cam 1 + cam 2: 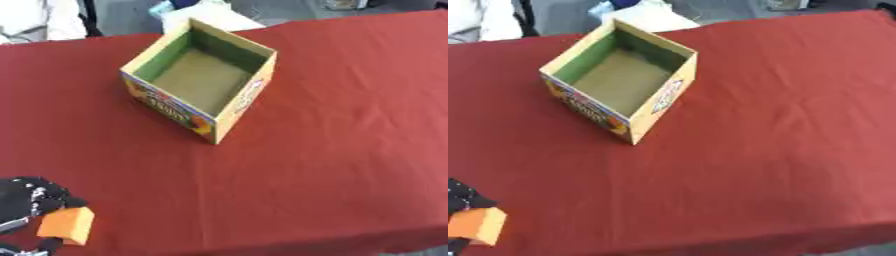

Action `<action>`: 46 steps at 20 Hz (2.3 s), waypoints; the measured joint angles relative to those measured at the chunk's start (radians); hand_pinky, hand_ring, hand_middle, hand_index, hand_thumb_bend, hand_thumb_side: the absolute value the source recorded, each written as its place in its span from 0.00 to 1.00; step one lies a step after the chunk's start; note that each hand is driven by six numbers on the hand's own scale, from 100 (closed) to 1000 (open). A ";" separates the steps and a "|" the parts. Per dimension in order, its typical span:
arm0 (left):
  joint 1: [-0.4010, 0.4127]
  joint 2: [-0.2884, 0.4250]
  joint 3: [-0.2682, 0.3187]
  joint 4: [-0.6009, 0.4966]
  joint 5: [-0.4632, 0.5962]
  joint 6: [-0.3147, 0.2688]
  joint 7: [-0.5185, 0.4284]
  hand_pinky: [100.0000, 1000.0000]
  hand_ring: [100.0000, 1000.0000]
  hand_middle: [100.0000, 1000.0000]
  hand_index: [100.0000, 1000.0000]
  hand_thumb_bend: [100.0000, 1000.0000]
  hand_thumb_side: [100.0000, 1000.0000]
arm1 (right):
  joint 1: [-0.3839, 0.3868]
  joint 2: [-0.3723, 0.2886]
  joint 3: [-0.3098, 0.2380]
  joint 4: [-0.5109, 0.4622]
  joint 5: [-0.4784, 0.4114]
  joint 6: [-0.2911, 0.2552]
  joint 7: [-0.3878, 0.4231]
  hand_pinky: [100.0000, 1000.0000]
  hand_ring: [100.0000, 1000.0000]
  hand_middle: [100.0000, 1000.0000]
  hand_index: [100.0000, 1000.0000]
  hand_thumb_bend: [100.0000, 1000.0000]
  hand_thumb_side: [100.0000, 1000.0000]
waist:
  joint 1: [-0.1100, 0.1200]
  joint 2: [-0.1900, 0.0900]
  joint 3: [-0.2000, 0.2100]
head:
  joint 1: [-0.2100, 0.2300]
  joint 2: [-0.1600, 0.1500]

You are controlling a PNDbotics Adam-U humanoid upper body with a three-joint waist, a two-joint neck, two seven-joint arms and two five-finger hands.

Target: Pick up objects on the table and place them in the box.

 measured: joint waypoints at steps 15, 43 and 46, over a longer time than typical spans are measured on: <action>-0.289 0.109 0.044 -0.009 0.336 -0.119 0.067 0.77 0.72 0.46 0.67 0.00 0.17 | -0.001 -0.003 0.000 0.000 0.000 -0.004 -0.004 0.60 0.71 0.45 0.66 0.00 0.73 | 0.011 0.003 -0.008 | 0.008 0.000; -1.202 -0.342 -0.106 0.640 0.497 -0.077 -0.240 0.74 0.68 0.46 0.66 0.00 0.16 | -0.082 0.008 0.025 0.000 -0.040 -0.013 0.037 0.59 0.72 0.44 0.66 0.00 0.74 | -0.006 0.112 -0.088 | 0.082 -0.124; -1.227 -0.378 -0.091 0.714 0.414 -0.111 -0.207 0.74 0.69 0.46 0.65 0.00 0.16 | -0.093 0.015 0.029 0.000 -0.043 -0.015 0.045 0.59 0.72 0.44 0.66 0.00 0.74 | -0.007 0.126 -0.092 | 0.090 -0.141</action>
